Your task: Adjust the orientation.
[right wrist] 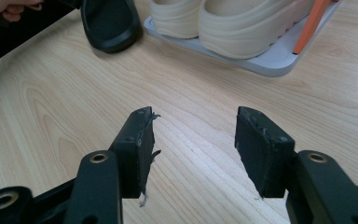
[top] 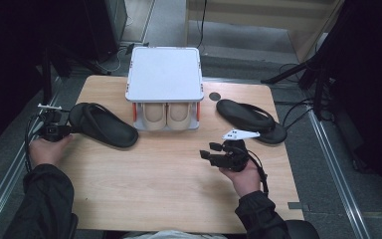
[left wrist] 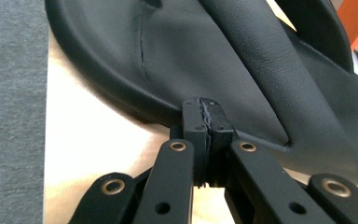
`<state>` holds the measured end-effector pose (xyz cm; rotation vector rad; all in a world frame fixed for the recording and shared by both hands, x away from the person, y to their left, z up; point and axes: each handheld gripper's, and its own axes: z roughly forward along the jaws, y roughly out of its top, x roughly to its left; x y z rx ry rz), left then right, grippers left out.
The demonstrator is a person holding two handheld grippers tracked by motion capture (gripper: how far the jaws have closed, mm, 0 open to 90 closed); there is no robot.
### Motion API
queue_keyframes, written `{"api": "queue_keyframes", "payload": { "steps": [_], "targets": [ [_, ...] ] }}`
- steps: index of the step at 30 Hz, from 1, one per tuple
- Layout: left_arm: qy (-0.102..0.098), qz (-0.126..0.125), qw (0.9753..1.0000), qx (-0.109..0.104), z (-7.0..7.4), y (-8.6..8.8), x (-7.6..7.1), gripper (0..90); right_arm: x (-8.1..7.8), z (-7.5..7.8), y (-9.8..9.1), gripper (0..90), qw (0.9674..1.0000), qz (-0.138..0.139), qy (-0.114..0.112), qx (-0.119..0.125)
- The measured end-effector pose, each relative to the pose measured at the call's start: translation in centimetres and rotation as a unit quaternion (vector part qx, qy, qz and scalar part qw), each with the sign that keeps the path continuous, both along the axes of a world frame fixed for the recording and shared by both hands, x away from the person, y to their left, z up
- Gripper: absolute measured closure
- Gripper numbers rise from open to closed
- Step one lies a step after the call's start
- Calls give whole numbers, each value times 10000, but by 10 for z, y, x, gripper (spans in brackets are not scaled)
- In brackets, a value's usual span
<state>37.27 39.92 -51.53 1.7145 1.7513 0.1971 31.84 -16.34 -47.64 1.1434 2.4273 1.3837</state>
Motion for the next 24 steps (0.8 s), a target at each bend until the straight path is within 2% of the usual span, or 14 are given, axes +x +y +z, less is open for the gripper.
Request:
{"api": "queue_keyframes", "payload": {
  "steps": [5,6,11,19,24],
  "targets": [
    [-9,-31,10000,57,1,-2,12,900,-1,-1,-1,477,10000,-15,7,10],
    [-22,-49,10000,69,1,-3,18,900,-1,-1,-1,478,10000,-25,14,-5],
    [-48,-36,10000,22,0,-5,30,900,-4,-2,-2,478,10000,-56,28,-25],
    [-40,-55,10000,-35,0,-5,39,900,-7,-3,-9,478,9998,-177,22,-18],
    [8,-67,10000,-31,1,-4,40,898,-10,-3,-13,478,9997,-262,32,-1]
  ]
}}
